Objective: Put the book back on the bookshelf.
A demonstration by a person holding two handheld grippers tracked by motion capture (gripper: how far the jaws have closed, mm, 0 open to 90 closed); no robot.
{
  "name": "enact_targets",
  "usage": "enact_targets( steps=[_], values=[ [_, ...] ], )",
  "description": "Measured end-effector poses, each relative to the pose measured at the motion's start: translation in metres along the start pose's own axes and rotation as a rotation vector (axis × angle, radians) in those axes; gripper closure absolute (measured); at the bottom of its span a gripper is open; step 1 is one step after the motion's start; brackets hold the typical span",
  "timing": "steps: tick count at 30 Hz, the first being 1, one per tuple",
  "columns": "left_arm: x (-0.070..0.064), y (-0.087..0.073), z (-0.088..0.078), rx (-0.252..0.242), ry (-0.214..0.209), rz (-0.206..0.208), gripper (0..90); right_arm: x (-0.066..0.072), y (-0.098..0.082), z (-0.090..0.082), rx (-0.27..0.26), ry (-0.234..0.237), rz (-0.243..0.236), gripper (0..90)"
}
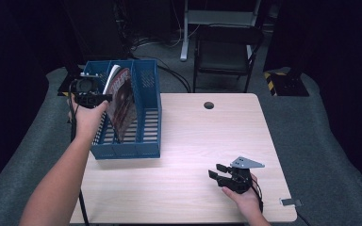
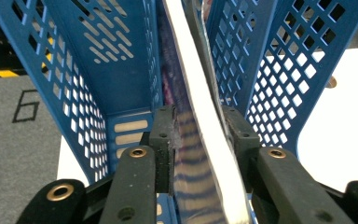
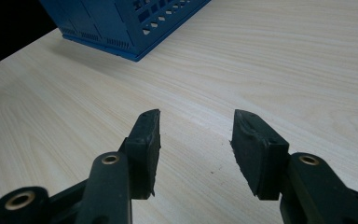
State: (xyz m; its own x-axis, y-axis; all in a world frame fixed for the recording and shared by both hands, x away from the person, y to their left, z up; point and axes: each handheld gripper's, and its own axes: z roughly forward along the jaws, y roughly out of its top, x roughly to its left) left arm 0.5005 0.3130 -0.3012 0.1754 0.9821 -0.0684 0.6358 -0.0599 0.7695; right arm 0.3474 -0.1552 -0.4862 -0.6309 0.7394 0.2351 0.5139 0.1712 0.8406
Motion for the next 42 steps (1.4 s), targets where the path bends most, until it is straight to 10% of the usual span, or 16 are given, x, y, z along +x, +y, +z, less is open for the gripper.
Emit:
enact_targets(
  steps=[5, 20, 42],
  values=[
    [-0.001, 0.003, 0.003, 0.001, 0.014, -0.004, 83.3, -0.001, 0.000, 0.001, 0.003, 0.003, -0.012, 52.0],
    [0.005, 0.028, -0.006, -0.087, 0.063, -0.050, 84.2, -0.003, 0.001, 0.001, -0.001, 0.002, -0.008, 52.0],
    [0.005, 0.005, 0.022, -0.136, 0.097, -0.068, 84.1, -0.003, 0.001, 0.001, -0.002, 0.006, -0.009, 52.0]
  ],
)
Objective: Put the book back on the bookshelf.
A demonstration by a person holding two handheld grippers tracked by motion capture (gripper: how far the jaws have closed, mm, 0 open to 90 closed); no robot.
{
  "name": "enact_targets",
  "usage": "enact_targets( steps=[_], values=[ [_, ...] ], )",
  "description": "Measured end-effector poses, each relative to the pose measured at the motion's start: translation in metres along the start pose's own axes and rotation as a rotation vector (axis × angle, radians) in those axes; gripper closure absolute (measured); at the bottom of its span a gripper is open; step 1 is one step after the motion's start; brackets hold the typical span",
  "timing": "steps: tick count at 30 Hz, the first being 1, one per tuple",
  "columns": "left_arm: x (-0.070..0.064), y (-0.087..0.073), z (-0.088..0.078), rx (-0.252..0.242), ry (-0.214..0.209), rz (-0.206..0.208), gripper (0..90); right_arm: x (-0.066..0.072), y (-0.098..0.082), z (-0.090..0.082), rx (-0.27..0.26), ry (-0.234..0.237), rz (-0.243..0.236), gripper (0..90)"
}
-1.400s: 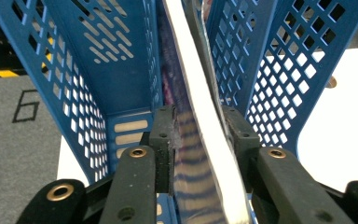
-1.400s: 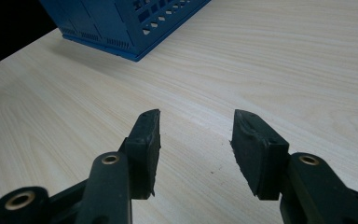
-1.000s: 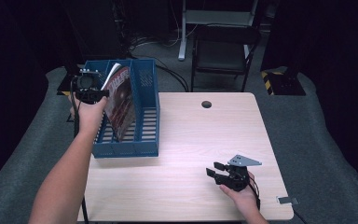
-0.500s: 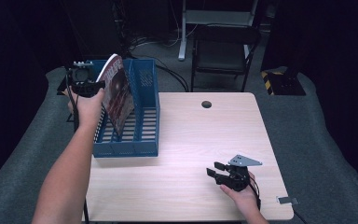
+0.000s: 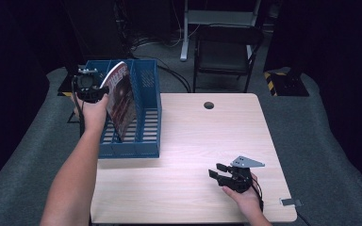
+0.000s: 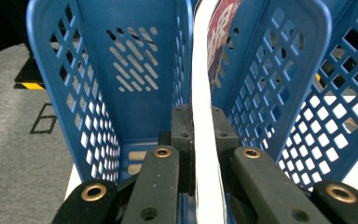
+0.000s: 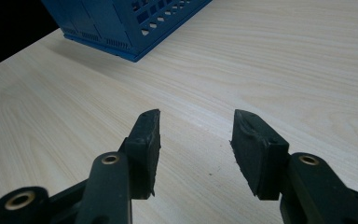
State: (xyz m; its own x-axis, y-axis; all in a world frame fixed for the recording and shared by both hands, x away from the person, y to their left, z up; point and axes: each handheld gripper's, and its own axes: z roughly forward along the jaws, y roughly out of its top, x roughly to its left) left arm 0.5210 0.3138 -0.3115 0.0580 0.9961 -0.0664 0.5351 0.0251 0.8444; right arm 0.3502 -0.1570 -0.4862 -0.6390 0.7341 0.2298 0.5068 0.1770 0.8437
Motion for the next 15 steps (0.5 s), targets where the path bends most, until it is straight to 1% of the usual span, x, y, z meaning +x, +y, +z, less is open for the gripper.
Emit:
enact_targets(
  steps=[4, 5, 7, 8, 9, 10, 12, 14, 15],
  values=[
    [0.0019, -0.0014, 0.0014, -0.005, -0.010, -0.006, 84.0, 0.0000, -0.0002, -0.0003, -0.001, -0.002, 0.005, 52.0],
    [0.0025, -0.0006, 0.0006, 0.009, -0.018, -0.013, 83.8, -0.0003, -0.0001, -0.0002, -0.002, -0.001, 0.000, 52.0],
    [0.0038, -0.0005, -0.0001, 0.019, -0.030, -0.025, 83.2, 0.0003, -0.0001, -0.0003, 0.003, -0.001, 0.006, 52.0],
    [0.0046, -0.0004, -0.0010, 0.022, -0.035, -0.031, 81.8, 0.0005, -0.0001, -0.0001, 0.001, 0.001, 0.005, 52.0],
    [0.0045, -0.0008, -0.0018, 0.012, -0.032, -0.036, 78.1, 0.0009, -0.0001, 0.0000, -0.002, 0.001, 0.006, 52.0],
    [0.0048, -0.0009, -0.0021, 0.009, -0.036, -0.033, 75.9, 0.0011, 0.0000, 0.0000, -0.003, 0.003, 0.003, 52.0],
    [0.0034, -0.0014, -0.0023, 0.021, -0.047, -0.028, 71.0, 0.0013, 0.0004, -0.0003, -0.001, 0.003, -0.003, 52.0],
    [0.0019, -0.0020, -0.0032, 0.023, -0.055, -0.023, 65.2, 0.0015, 0.0004, -0.0002, 0.000, 0.002, 0.001, 52.0],
    [0.0005, -0.0023, -0.0039, 0.019, -0.060, -0.024, 63.8, 0.0013, 0.0004, 0.0000, 0.000, 0.003, -0.001, 52.0]
  ],
)
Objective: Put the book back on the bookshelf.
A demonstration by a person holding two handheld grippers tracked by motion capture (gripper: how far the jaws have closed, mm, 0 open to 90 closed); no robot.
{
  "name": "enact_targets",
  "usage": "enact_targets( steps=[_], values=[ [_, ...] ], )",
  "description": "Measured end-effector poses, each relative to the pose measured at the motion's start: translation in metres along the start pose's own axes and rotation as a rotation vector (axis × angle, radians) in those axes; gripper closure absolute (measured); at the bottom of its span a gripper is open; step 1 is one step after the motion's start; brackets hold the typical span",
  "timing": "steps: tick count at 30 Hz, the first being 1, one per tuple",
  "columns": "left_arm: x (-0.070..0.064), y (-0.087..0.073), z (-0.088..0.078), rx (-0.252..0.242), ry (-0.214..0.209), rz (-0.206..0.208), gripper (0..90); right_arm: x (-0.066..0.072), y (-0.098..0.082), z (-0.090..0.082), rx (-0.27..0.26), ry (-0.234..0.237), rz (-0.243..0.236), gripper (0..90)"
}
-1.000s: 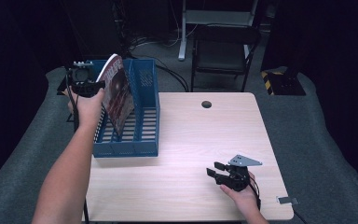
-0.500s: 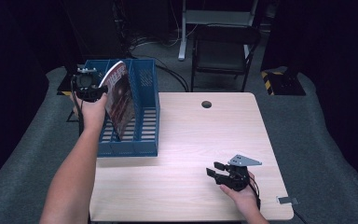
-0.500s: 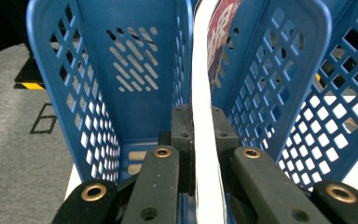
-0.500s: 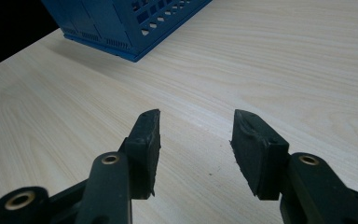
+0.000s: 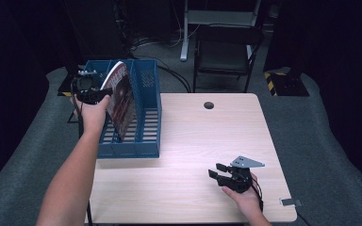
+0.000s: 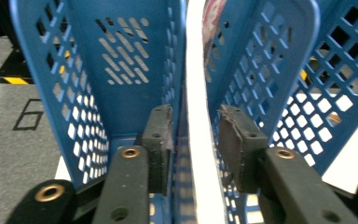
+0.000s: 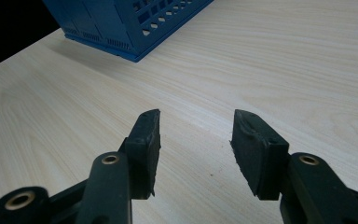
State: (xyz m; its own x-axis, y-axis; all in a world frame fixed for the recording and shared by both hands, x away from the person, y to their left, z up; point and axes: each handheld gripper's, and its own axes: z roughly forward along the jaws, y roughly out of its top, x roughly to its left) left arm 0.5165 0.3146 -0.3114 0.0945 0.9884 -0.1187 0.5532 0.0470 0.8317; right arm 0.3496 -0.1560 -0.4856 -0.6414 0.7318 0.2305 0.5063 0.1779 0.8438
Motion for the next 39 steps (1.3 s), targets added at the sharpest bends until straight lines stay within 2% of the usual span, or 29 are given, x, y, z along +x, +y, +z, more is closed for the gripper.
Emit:
enact_targets(
  steps=[2, 4, 7, 12, 18, 26, 32, 37, 39],
  values=[
    [-0.002, 0.000, -0.001, 0.002, -0.002, 0.015, 60.7, 0.000, 0.000, 0.000, 0.002, -0.004, -0.001, 52.0],
    [-0.003, -0.001, -0.001, 0.004, -0.010, 0.009, 56.4, 0.000, 0.000, 0.001, 0.004, -0.003, -0.005, 52.0],
    [-0.005, -0.003, 0.000, 0.014, -0.009, 0.021, 52.6, 0.001, 0.000, 0.000, 0.002, 0.000, 0.001, 52.0],
    [-0.007, -0.006, -0.001, 0.025, -0.021, 0.033, 50.4, 0.000, 0.000, 0.001, 0.001, -0.004, -0.005, 52.0],
    [-0.008, -0.007, -0.007, 0.002, -0.032, 0.046, 46.3, 0.000, 0.000, 0.001, 0.004, -0.003, -0.002, 52.0],
    [-0.003, -0.005, -0.023, -0.048, -0.049, 0.056, 45.6, 0.000, 0.000, 0.002, 0.008, 0.001, -0.006, 52.0],
    [0.005, -0.002, -0.042, -0.101, -0.052, 0.040, 45.5, 0.000, 0.000, 0.003, 0.006, 0.001, 0.000, 52.0],
    [0.006, -0.001, -0.056, -0.102, -0.066, 0.070, 45.7, 0.000, 0.000, 0.003, 0.016, 0.000, -0.002, 51.9],
    [0.004, -0.003, -0.061, -0.085, -0.081, 0.092, 45.8, 0.001, 0.000, 0.004, 0.014, 0.001, -0.003, 51.8]
  ],
)
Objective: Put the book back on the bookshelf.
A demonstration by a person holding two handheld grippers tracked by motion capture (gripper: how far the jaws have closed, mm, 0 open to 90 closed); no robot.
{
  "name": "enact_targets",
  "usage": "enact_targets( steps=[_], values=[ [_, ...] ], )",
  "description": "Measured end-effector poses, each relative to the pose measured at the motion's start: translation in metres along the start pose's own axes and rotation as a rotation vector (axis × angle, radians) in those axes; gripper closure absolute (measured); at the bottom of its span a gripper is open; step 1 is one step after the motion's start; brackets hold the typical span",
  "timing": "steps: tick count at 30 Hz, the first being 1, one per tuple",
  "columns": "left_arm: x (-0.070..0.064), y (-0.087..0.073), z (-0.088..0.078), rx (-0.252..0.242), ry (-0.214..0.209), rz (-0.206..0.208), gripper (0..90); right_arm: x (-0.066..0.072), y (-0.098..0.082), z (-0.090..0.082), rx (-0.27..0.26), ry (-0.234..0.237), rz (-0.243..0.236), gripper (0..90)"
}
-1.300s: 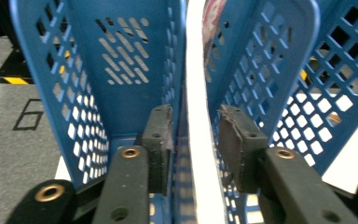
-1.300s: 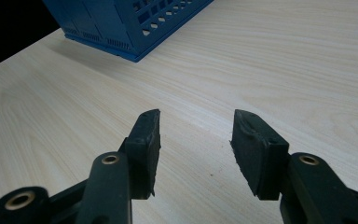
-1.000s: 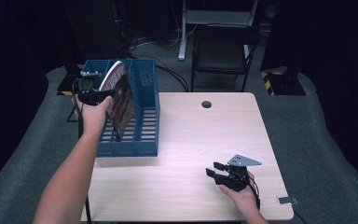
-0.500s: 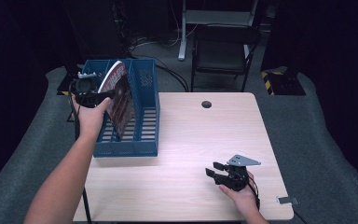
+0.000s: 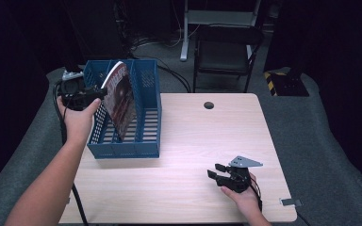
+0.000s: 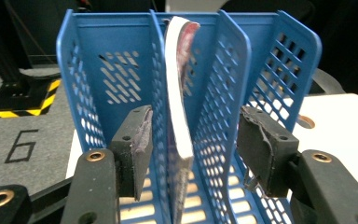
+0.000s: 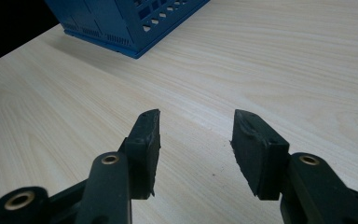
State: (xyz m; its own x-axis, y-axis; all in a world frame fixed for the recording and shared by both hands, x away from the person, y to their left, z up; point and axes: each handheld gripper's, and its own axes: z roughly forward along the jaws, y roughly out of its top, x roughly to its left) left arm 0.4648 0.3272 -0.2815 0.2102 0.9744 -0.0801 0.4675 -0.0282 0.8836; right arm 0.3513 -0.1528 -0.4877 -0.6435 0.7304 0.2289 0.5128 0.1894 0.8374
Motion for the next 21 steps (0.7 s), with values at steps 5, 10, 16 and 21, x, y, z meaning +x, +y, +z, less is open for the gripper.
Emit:
enact_targets(
  steps=[5, 10, 16, 21],
  values=[
    [-0.005, -0.001, -0.010, 0.002, -0.026, 0.031, 45.9, 0.000, 0.000, 0.000, 0.001, -0.001, -0.003, 51.6],
    [-0.011, -0.005, -0.017, 0.016, -0.065, 0.059, 47.0, 0.001, 0.000, 0.000, 0.000, -0.003, 0.000, 51.5],
    [-0.019, -0.008, -0.027, 0.042, -0.110, 0.101, 47.0, 0.000, 0.000, -0.001, -0.005, 0.001, 0.005, 51.5],
    [-0.026, -0.013, -0.035, 0.047, -0.152, 0.117, 47.0, 0.000, 0.001, -0.001, -0.006, 0.001, 0.005, 51.5]
  ],
)
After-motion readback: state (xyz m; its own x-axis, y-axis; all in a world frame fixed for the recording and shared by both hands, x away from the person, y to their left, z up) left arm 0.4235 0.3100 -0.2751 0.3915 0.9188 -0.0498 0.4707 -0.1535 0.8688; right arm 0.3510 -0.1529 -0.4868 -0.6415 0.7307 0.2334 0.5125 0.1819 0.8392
